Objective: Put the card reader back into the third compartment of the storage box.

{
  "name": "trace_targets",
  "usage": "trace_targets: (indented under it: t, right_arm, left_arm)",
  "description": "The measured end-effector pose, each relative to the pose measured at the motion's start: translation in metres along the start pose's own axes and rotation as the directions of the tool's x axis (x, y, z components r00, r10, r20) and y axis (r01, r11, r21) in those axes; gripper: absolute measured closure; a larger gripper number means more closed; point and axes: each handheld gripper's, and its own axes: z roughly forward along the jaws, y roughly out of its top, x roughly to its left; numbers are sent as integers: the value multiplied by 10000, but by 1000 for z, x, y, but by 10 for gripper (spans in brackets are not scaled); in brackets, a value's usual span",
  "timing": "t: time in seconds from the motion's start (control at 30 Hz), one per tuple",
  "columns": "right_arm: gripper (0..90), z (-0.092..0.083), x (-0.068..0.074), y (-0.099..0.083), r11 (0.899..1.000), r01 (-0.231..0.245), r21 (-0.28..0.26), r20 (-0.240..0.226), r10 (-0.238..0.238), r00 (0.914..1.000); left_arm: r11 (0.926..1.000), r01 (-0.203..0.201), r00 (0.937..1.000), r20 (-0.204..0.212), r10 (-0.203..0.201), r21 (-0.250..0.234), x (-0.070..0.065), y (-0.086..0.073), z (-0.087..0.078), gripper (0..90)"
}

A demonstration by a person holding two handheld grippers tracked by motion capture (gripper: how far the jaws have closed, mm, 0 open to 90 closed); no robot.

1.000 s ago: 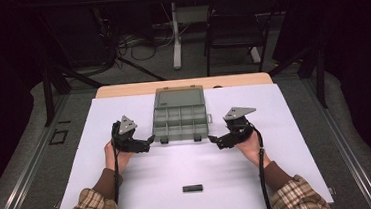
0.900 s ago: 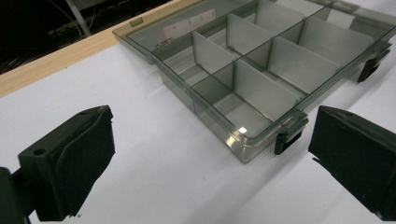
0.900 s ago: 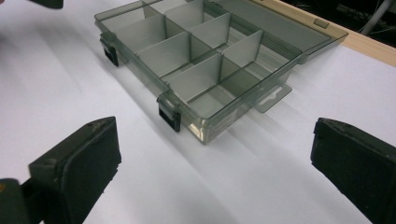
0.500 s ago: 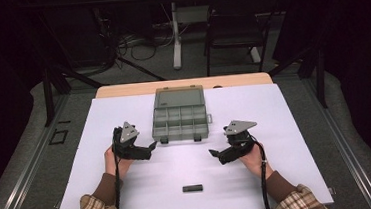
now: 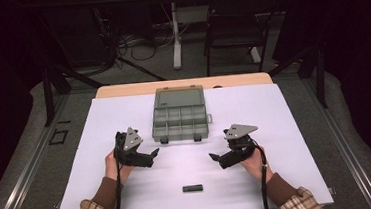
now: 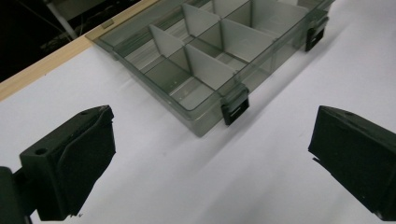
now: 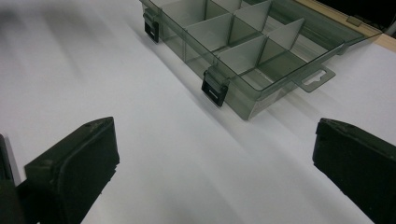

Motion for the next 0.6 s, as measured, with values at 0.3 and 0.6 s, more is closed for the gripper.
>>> trace_targets:
  t: [0.3,0.6]
  right_arm:
    - [0,-2,0,0,9998,33,-202,-97,-35,9999]
    - [0,-2,2,1,9995,204,-247,-76,-206,9998]
  left_arm:
    - [9990,-455,9979,455,452,47,-16,4,-4,0]
    - [9963,-818,9917,1020,786,270,-27,6,-5,0]
